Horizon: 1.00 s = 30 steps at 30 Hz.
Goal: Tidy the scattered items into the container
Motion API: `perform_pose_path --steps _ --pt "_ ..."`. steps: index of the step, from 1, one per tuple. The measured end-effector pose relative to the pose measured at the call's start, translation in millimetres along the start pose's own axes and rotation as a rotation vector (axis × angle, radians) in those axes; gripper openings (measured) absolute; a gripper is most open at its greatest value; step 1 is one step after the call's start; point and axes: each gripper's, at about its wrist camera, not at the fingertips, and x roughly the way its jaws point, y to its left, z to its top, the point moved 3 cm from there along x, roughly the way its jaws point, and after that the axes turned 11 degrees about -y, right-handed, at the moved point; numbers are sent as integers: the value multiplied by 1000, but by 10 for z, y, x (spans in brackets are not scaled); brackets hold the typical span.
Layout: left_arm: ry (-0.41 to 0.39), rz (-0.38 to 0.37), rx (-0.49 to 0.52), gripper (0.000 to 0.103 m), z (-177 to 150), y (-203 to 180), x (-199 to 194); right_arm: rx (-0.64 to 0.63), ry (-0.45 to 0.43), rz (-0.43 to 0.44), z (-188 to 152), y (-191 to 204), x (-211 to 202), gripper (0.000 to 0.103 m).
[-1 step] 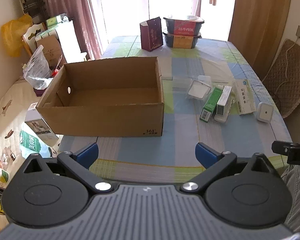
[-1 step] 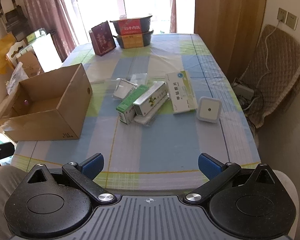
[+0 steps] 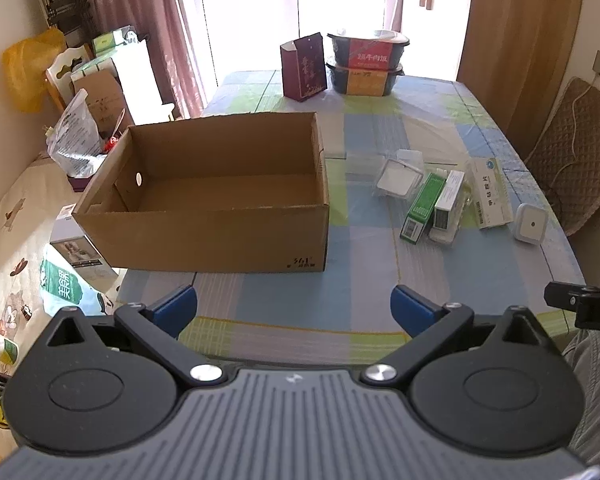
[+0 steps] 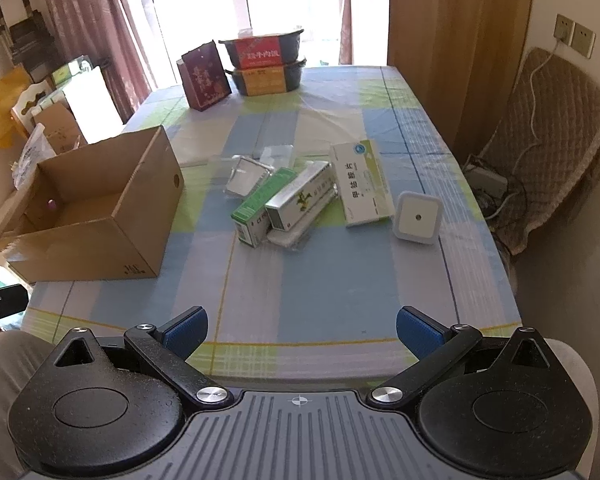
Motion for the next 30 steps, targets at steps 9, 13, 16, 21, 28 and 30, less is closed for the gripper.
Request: perform_pose_path --steps 9,13,16,21,28,30 --pt "2 2 -2 102 -115 39 22 0 -1 -11 -56 -63 -2 103" --pt "3 3 -2 102 -166 57 32 1 11 -18 -53 -45 30 103" --pt "3 4 -3 102 -204 70 40 0 14 -18 -52 -45 33 103" --pt "2 3 -4 102 -277 102 1 -2 15 -18 -50 -49 25 103" --pt "13 2 -3 102 -253 96 26 -5 15 -19 -50 -51 28 103" --pt "16 2 -2 102 -252 90 30 -4 16 -19 -51 -52 30 103"
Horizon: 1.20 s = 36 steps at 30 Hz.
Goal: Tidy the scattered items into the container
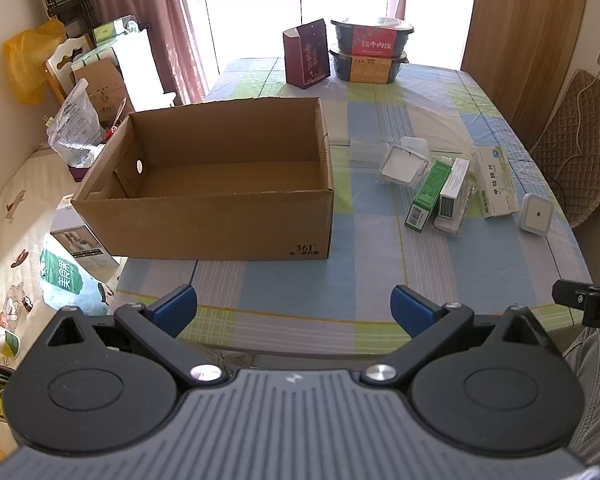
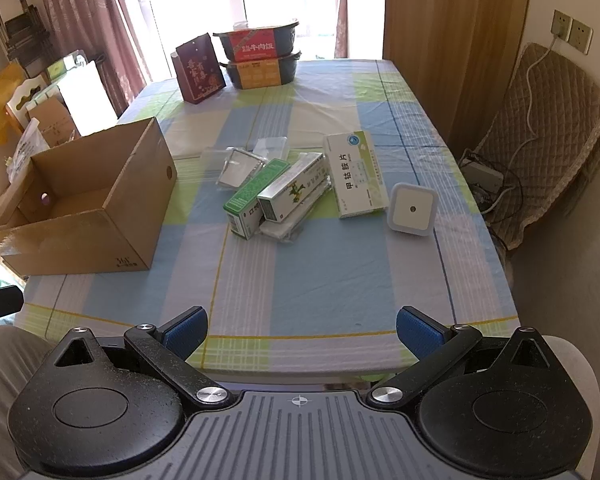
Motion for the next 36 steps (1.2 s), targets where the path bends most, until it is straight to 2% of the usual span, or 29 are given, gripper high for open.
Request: perform_pose_path --steps 4,6,36 --pt "1 0 0 102 -32 5 -29 -2 1 -1 1 6 3 103" --pt "17 5 3 102 145 -79 26 -3 2 -1 8 9 4 103" --pt "54 -16 24 102 117 -183 181 -23 9 -16 -17 12 86 103"
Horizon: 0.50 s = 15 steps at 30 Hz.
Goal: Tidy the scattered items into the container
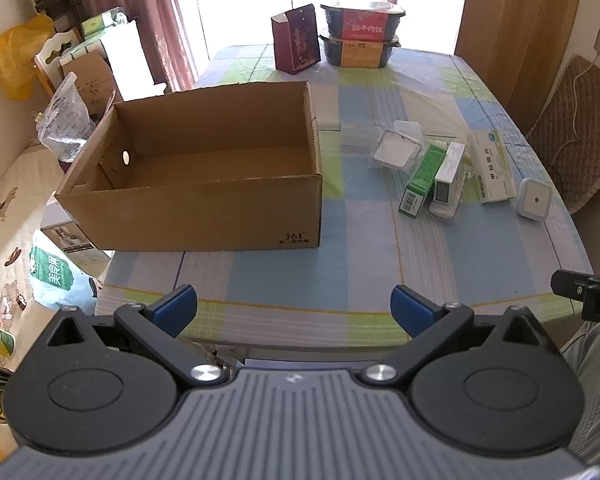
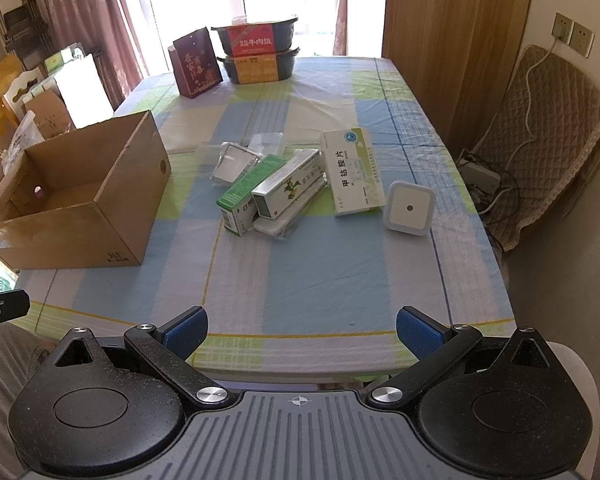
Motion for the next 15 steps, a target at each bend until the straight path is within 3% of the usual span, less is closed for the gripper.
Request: perform_pose_path --steps 15 --pt "49 -40 47 102 6 -175 277 11 43 -24 -35 -140 228 103"
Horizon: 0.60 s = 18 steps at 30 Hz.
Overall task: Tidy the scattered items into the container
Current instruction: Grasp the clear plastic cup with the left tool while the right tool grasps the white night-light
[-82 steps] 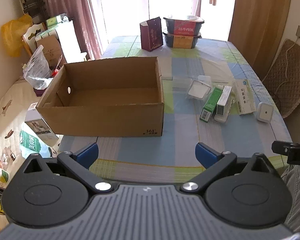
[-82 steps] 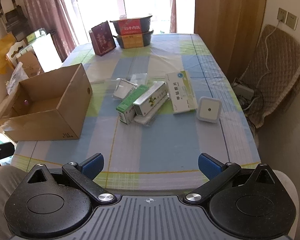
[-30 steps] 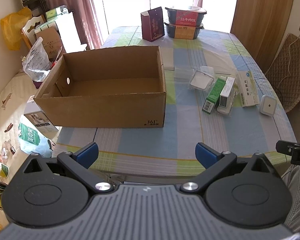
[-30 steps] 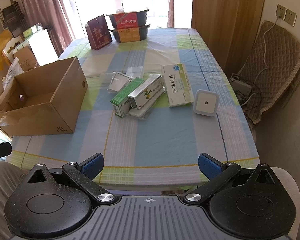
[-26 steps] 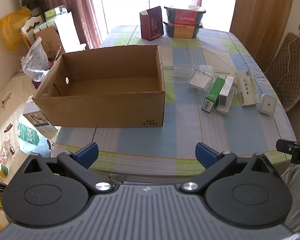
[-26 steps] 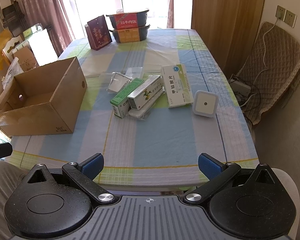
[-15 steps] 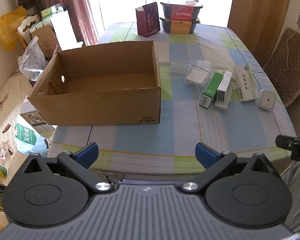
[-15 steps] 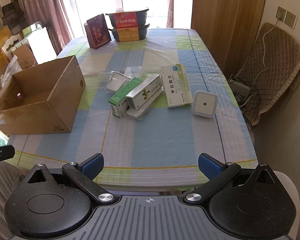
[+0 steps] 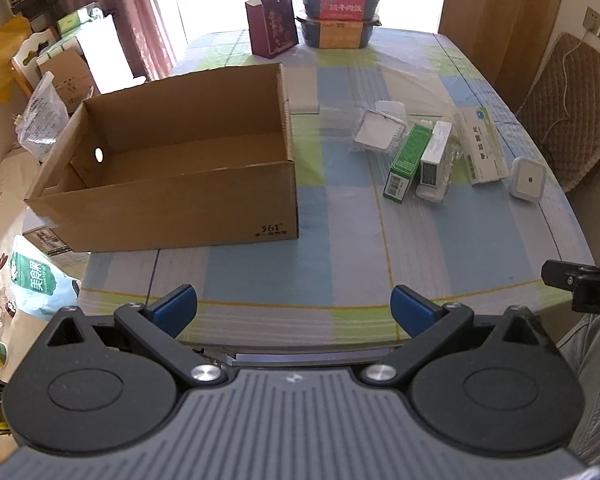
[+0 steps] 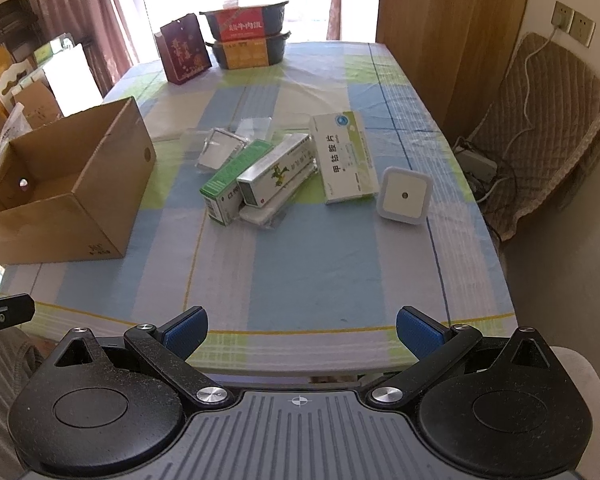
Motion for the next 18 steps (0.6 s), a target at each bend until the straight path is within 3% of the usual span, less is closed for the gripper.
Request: perform_pose_path --steps 9,18 --pt "17 -103 67 102 41 -192 196 25 32 -19 7 -166 198 103" --pt "-61 -226 215 101 451 -298 441 66 37 -23 163 -390 474 103"
